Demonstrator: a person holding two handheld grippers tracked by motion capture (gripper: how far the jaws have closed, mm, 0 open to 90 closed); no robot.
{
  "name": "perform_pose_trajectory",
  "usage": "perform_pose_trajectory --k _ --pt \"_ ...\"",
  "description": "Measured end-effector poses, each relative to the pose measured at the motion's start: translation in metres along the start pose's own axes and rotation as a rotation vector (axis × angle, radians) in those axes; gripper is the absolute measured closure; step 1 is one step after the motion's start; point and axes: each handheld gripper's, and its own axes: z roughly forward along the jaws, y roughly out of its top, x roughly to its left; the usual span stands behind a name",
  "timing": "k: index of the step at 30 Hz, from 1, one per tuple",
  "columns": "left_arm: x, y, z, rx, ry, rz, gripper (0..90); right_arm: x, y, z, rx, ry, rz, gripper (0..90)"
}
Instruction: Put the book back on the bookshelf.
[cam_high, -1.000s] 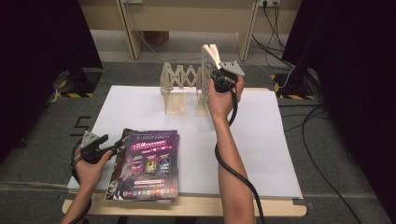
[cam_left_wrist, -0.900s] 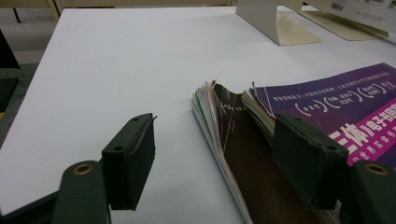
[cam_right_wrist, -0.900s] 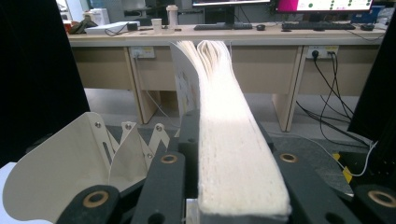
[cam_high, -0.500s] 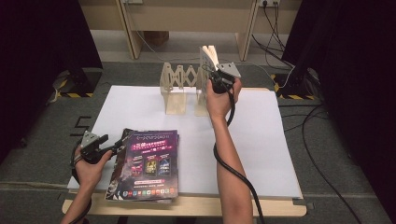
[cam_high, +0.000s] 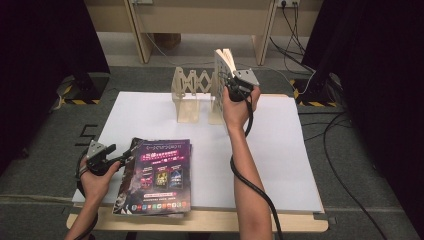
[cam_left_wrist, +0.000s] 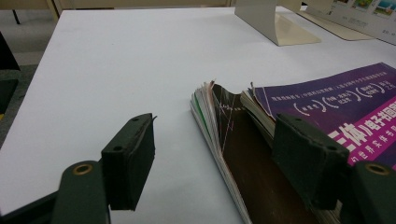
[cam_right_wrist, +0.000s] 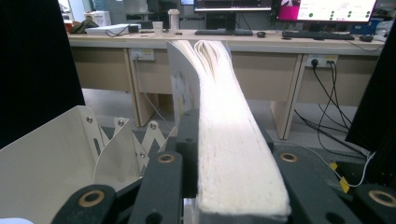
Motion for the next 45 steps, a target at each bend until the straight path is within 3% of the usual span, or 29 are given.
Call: perform_pose_trajectory --k 16,37,42,45 --pt "-0.001 0.000 0.000 0.010 0.004 0.008 29.3 -0.001 0.000 -0.013 0.042 0.016 0.007 68.1" --pt "-0.001 0.000 0.000 0.000 0.001 0.007 29.4 0.000 -0.010 -0.014 0.074 0.013 0.043 64.8" --pt "-0.001 0.000 0.000 0.003 0.001 0.009 29.4 0.001 -0.014 -0.009 0.102 0.026 0.048 72.0" --pt "-0.001 0.000 0.000 0.005 0.001 0.008 29.4 0.003 -0.011 -0.008 0.115 0.007 0.032 74.0"
